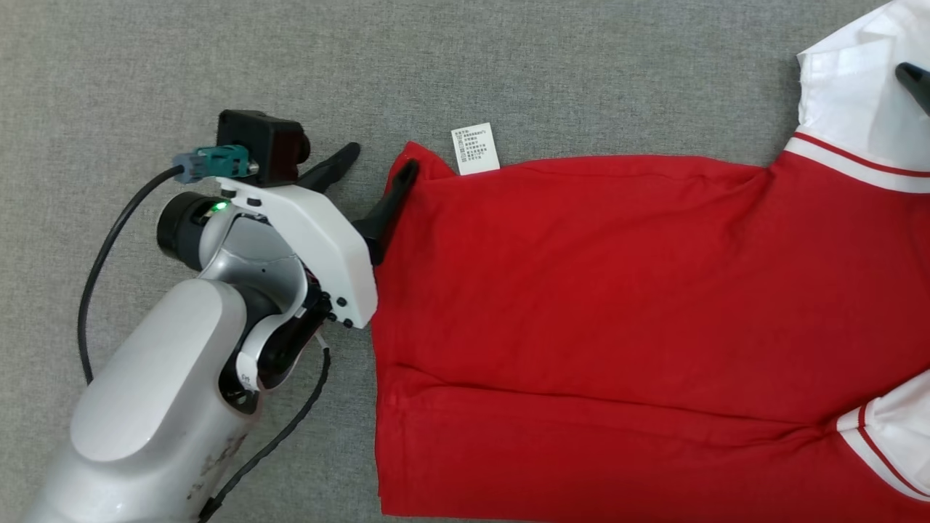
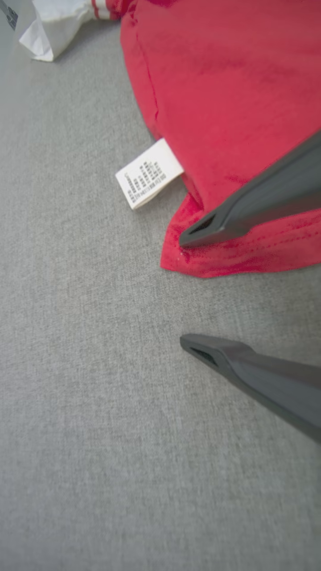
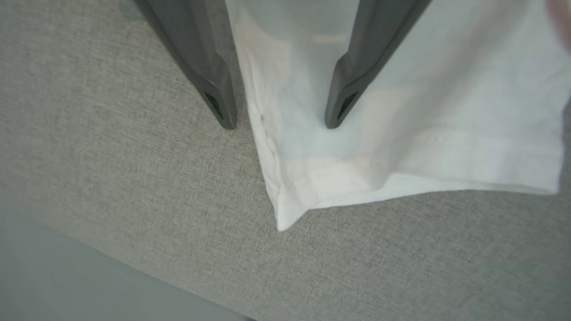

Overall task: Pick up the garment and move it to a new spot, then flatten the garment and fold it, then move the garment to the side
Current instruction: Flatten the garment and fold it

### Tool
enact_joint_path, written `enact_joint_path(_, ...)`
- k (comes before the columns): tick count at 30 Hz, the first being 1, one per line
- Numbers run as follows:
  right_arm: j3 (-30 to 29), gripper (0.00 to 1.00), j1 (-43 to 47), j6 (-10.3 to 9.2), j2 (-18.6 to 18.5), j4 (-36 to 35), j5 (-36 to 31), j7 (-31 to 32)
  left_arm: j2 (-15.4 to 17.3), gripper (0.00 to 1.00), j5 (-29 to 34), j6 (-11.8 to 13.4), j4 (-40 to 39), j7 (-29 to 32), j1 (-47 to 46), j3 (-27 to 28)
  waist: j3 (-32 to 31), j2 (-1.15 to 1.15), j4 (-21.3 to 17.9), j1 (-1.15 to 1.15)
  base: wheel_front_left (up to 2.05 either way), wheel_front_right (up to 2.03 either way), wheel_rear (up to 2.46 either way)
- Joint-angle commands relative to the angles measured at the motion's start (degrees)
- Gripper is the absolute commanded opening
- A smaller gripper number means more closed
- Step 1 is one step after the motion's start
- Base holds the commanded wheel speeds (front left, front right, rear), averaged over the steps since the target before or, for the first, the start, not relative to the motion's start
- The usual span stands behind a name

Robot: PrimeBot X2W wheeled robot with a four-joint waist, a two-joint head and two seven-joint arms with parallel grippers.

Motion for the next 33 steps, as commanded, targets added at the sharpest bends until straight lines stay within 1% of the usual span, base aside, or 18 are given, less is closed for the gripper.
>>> enact_joint_path(1, 0.7, 1.00, -0.7, -0.02, -0.2, 1.3, -0.2, -0.5, -0.3, 1.00, -0.2, -0.6, 0.4, 0.1, -1.2, -0.5, 0.1, 0.00, 0.2, 0.00, 0.00, 0.00, 0.00)
enact_joint_path(5, 2.5, 1.00, -2.1, -0.02, -0.1, 3.9, 0.3, -1.6, -1.3, 1.00, -0.7, -1.5, 0.6, 0.5, -1.9, -1.2, 0.0, 0.00, 0.4, 0.00, 0.00, 0.00, 0.00)
enact_joint_path(13, 5.8, 1.00, -3.9, -0.01, -0.1, 6.6, 1.6, -2.4, -1.8, 1.00, -1.1, -1.8, 1.1, 1.0, -2.3, -2.0, 0.1, 0.00, 0.1, 0.00, 0.00, 0.00, 0.00)
enact_joint_path(14, 6.3, 0.98, -4.1, -0.02, -0.2, 6.8, 1.8, -2.5, -1.8, 1.00, -1.1, -2.0, 1.2, 1.2, -2.4, -2.2, 0.1, 0.00, 0.1, 0.00, 0.00, 0.00, 0.00)
enact_joint_path(15, 6.6, 0.79, -4.2, -0.01, -0.2, 7.1, 1.9, -2.6, -1.8, 0.73, -1.2, -2.0, 1.3, 1.3, -2.5, -2.3, 0.1, 0.00, 0.0, 0.00, 0.00, 0.00, 0.00)
enact_joint_path(16, 7.1, 0.45, -4.2, -0.01, -0.1, 7.4, 2.2, -2.8, -1.8, 0.31, -1.2, -2.1, 1.5, 1.4, -2.5, -2.4, 0.1, 0.00, 0.0, 0.00, 0.00, 0.00, 0.00)
enact_joint_path(17, 7.6, 0.32, -4.4, -0.02, 0.0, 7.7, 2.5, -2.9, -1.7, 0.00, -1.2, -2.3, 1.6, 1.5, -2.5, -2.6, 0.0, 0.00, 0.0, 0.00, 0.00, 0.00, 0.00)
enact_joint_path(18, 8.3, 0.02, -4.5, -0.01, 0.1, 7.7, 3.1, -3.1, -1.7, 0.00, -1.2, -2.5, 1.7, 1.6, -2.6, -2.7, -0.1, 0.00, 0.0, 0.00, 0.00, 0.00, 0.00)
enact_joint_path(19, 8.6, 0.00, -4.6, -0.02, 0.1, 7.8, 3.8, -3.5, -1.7, 0.00, -1.3, -2.5, 1.7, 1.6, -2.6, -2.8, -0.2, 0.00, -0.1, 0.00, 0.00, 0.00, 0.00)
enact_joint_path(22, 9.0, 0.00, -5.4, -0.02, 0.0, 7.6, 4.7, -5.1, -1.9, 0.00, -1.3, -2.3, 1.6, 0.7, -2.8, -2.3, -0.2, 0.00, -0.1, 0.00, 0.00, 0.00, 0.00)
enact_joint_path(24, 9.0, 0.00, -6.5, -0.02, -0.5, 7.5, 4.9, -7.6, -1.8, 0.00, -1.0, -1.7, 1.6, -0.1, -3.3, -1.5, -0.3, 0.00, -0.1, 0.00, 0.00, 0.00, 0.00)
enact_joint_path(29, 8.8, 0.00, -8.6, -0.02, -1.9, 8.9, 4.3, -13.2, -1.2, 0.00, -0.6, -0.7, 2.1, -2.0, -3.7, 0.3, -1.2, 0.00, -0.6, 0.00, 0.00, 0.00, 0.00)
enact_joint_path(33, 8.9, 0.00, -9.4, -0.02, -2.1, 10.4, 4.2, -15.7, -0.9, 0.00, -1.0, -0.2, 2.7, -2.9, -3.6, 1.4, -2.0, 0.00, -1.2, 0.00, 0.00, 0.00, 0.00)
